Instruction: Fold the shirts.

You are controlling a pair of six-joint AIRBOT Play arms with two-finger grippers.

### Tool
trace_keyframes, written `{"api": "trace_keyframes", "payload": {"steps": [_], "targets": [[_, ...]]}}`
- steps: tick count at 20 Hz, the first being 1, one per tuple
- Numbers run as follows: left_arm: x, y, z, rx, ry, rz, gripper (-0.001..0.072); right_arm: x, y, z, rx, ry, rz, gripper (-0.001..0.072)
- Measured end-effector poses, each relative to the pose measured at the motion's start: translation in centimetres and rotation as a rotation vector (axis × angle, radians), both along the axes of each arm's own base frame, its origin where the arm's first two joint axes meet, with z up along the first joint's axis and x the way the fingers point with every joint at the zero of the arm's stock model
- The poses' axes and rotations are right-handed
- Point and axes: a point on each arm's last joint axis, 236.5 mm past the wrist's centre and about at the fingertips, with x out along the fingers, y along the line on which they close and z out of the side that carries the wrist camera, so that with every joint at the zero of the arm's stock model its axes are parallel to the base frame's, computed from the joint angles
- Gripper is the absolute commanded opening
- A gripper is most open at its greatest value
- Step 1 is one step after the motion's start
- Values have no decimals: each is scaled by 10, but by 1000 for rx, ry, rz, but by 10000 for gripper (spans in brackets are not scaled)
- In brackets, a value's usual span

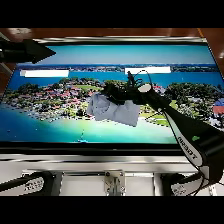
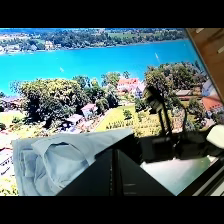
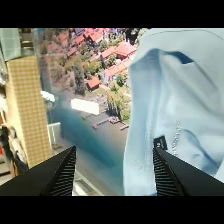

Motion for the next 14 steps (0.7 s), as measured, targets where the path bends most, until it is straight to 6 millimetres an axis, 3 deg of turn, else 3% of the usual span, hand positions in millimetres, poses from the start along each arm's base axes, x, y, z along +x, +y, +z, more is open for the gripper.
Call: {"api": "trace_keyframes", "payload": {"steps": [2,4,6,9,11,14], "targets": [[-3,3,3,10,-8,1,42,-4,-25,4,-33,12,39,595],[-5,4,3,17,-9,1,42,-12,-71,2,-134,44,73,596],[-7,5,3,20,-9,-1,42,-24,-127,-10,-276,118,80,678],[-7,6,3,24,-11,1,42,-48,-192,-37,-439,259,75,678],[-7,6,3,24,-11,2,42,-59,-209,-60,-491,332,83,678],[-6,7,3,22,-10,6,42,-65,-205,-92,-484,399,97,676]]}}
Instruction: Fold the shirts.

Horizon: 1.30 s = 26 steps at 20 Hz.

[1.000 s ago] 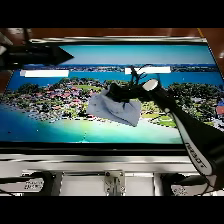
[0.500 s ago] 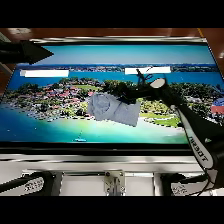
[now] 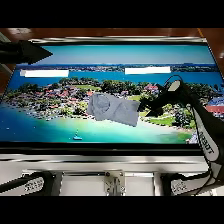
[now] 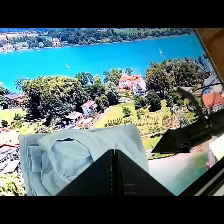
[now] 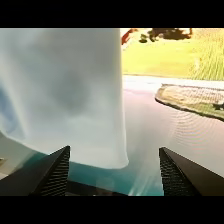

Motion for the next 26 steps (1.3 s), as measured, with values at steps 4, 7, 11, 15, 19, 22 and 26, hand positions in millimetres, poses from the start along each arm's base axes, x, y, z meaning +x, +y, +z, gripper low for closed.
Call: {"api": "trace_keyframes", "payload": {"steps": [4,7,11,15,19,22,26], "targets": [[0,0,0,-8,7,6,42,11,28,-27,76,-3,-25,588],[0,-1,0,-18,18,11,42,17,35,-38,97,-3,-53,61],[0,-4,1,-23,17,11,42,29,44,-29,136,-79,-12,67],[4,-10,6,-32,-4,17,43,70,62,62,219,-304,73,67],[8,-18,12,-45,-33,23,43,103,64,187,223,-525,114,68],[6,-30,13,-48,-39,3,43,105,37,241,142,-590,122,68],[1,-44,14,-52,-42,-25,43,106,-31,261,52,-577,47,68]]}}
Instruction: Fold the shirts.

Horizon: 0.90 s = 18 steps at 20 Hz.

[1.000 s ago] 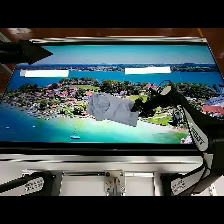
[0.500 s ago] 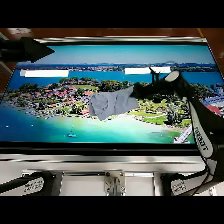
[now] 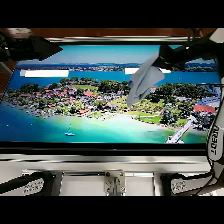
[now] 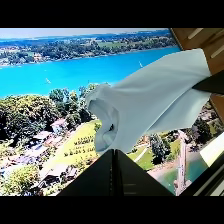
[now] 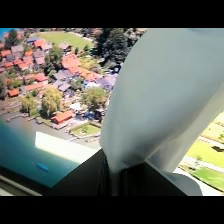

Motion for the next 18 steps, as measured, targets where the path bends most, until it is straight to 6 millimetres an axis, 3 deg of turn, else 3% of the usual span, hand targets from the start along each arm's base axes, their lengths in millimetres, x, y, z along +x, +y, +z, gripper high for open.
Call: {"api": "trace_keyframes", "payload": {"steps": [3,6,10,14,18], "targets": [[-4,-10,0,-1,-1,-22,43,5,-57,-1,-22,16,-95,68],[-6,-17,0,-1,-1,-36,43,10,-100,-9,-27,21,-162,68],[-9,-22,0,-1,-1,-49,43,32,-128,-11,20,-43,-213,68],[-10,-23,0,-6,6,-48,43,63,-136,15,131,-209,-238,68],[-11,-25,-1,-11,19,-50,43,67,-179,14,88,-256,-297,68]]}}
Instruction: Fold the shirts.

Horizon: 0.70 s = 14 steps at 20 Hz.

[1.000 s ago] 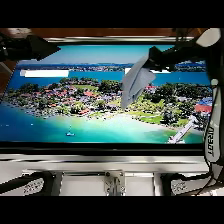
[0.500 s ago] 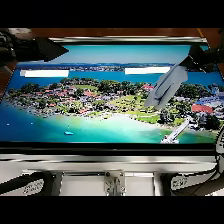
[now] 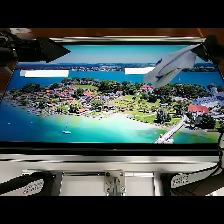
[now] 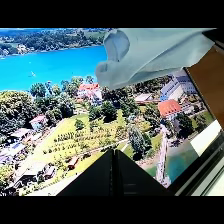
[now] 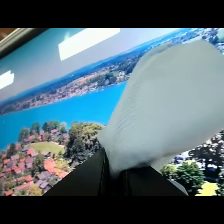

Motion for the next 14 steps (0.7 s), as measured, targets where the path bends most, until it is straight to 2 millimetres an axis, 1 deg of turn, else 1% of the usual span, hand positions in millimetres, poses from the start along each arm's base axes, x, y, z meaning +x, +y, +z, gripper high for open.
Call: {"api": "trace_keyframes", "payload": {"steps": [1,2,3,5,7,9,12,14], "targets": [[-1,0,-1,0,5,-2,43,-4,-15,-9,-25,27,-23,68],[-3,-1,-2,2,14,-8,43,-12,-34,-25,-58,76,-49,68],[-4,-1,-3,2,23,-13,43,-21,-52,-42,-79,135,-79,67],[-10,-3,-7,7,48,-30,43,-49,-87,-84,-115,287,-136,68],[-14,-4,-10,13,63,-44,43,-84,-121,-126,-132,446,-202,68],[-17,-5,-11,18,72,-54,43,-122,-149,-157,-116,579,-268,68],[-19,-5,-13,21,82,-62,43,-181,-176,-188,-58,749,-350,68],[-21,-6,-15,25,90,-70,43,-223,-188,-204,-19,855,-412,67]]}}
